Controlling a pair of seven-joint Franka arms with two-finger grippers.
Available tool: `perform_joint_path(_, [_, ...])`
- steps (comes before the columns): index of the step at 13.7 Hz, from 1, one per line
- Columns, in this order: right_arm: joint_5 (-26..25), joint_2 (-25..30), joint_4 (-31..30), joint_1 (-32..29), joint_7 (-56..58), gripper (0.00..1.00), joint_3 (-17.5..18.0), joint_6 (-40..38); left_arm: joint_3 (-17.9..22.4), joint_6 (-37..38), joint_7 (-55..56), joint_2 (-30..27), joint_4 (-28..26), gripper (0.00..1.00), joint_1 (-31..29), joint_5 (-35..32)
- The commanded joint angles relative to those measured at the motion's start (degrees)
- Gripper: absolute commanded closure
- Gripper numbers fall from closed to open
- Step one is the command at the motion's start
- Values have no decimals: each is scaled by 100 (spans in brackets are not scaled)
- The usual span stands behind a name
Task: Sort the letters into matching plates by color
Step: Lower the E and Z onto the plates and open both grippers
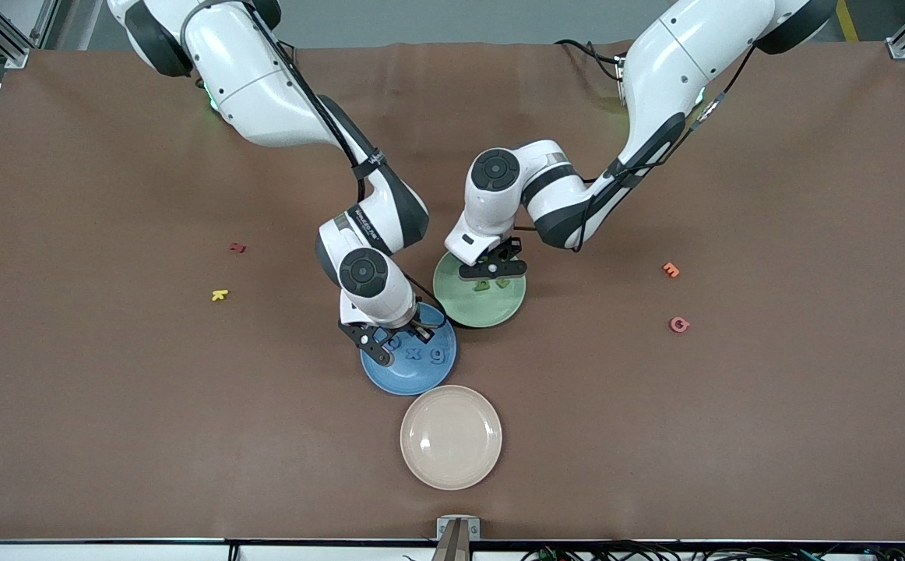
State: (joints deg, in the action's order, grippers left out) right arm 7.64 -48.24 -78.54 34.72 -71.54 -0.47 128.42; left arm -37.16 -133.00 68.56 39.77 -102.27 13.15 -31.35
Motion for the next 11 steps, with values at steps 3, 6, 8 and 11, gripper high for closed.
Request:
perform_joint_path(3, [-17,-37,172,17,-89,3,-41,-106,51,126,79,101,41,80,91,-64])
perform_joint_path(6, [-35,-28,181,43,-88,0,-41,-124,60,126,70,93,-143,80,82,-108])
perform_joint_path(8, [-34,-19,189,35,-62,0,-41,-176,60,126,70,93,-196,79,73,-108])
perform_joint_path(11, [-35,-10,190,-18,-45,0,-50,-264,60,126,61,84,-196,65,56,-108])
